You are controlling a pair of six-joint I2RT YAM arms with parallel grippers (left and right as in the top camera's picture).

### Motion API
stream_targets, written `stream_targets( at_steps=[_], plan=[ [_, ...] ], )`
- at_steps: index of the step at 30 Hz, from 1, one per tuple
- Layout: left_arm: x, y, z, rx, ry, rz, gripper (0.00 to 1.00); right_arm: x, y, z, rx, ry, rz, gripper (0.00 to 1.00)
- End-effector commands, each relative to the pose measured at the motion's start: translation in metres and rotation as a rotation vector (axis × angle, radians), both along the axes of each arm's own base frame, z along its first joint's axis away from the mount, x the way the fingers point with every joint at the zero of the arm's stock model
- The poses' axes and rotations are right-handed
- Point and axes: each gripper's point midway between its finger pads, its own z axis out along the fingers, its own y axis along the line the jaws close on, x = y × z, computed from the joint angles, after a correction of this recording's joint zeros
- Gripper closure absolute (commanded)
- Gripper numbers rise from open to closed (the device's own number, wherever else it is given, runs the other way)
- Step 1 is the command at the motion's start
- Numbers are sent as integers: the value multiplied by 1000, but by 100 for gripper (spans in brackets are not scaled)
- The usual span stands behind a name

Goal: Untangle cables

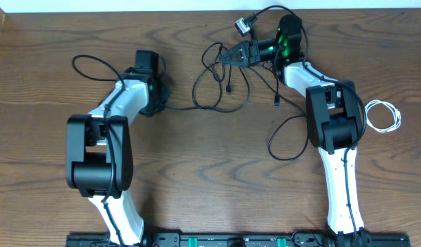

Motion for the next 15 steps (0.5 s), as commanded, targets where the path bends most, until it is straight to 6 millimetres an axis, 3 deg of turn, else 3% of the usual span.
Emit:
stream_targets(
  at_steps=[1, 6, 10, 15],
  plan=[
    [-13, 26, 11, 18, 25, 17, 93, -1, -1, 9, 10, -46, -1, 99],
    [-23, 55, 70, 30, -47, 57, 93, -1, -1, 8, 14, -67, -1, 99],
    [-42, 103, 164, 59, -249, 177, 93, -1, -1, 8, 14, -66, -1, 99],
    [-74, 147, 231, 106, -420, 310, 93, 1, -4, 8, 13, -67, -8, 99]
  ],
)
